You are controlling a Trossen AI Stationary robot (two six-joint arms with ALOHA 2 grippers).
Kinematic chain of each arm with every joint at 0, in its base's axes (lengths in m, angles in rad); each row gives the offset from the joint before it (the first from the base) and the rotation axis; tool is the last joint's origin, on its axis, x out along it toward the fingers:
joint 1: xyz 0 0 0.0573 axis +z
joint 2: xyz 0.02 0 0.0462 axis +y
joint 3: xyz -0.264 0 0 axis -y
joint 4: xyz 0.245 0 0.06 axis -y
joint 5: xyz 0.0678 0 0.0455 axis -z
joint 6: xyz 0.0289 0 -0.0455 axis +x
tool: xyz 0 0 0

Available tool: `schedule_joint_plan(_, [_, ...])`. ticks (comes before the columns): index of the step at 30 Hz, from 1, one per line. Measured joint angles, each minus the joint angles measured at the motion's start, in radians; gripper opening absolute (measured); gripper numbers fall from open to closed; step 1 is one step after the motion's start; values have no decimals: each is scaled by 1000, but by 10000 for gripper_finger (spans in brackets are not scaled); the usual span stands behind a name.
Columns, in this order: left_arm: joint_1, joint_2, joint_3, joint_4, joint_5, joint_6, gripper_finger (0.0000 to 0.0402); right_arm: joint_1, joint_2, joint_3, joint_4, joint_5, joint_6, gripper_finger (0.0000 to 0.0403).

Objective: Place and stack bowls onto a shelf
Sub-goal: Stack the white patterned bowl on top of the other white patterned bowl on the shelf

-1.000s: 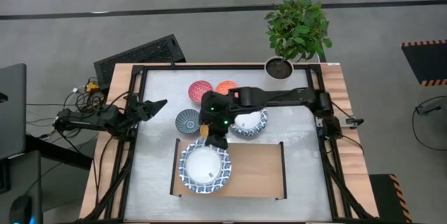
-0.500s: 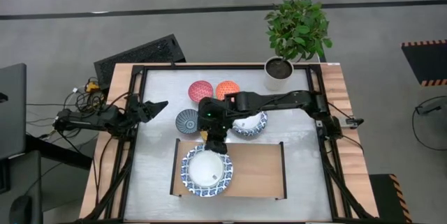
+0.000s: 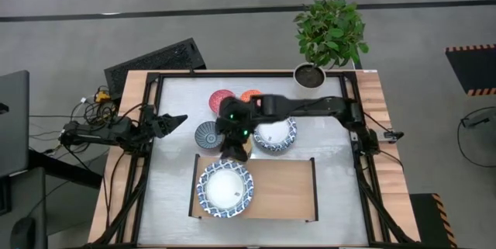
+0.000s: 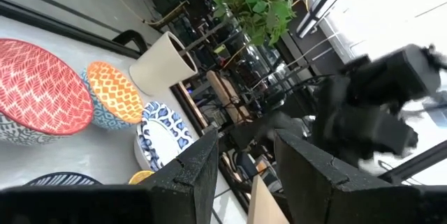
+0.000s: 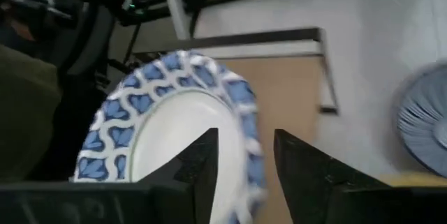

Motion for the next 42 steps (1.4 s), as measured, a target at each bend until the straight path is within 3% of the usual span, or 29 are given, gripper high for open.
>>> schedule_joint_plan(5, [0,0,0,1,-8,0,128,-49,-11,121,-295,45,6,164])
schedule_joint_plan(13, [0,0,0,4,-8,-2,128,-67,-10,174,-820,527,197,147])
schedule_joint_plan(19, [0,0,0,8,-10,-4,128,-72,-128,53,-819,587,363,156])
schedule_joint_plan(27, [0,6,0,-13,-67,-10,128,-92,-460,-383,-738,706,637,169])
schedule_joint_plan(31, [0,13,0,-38,-90,-27,128,-104,-568,-633,-541,727,746,175])
schedule_joint_plan(37, [0,13,0,-122,-131,-109,128,-151,-646,-916,-284,665,758,183])
schedule_joint_plan(42, [0,13,0,-162,-178,-178,128,-251,-650,-1045,-123,640,658,185])
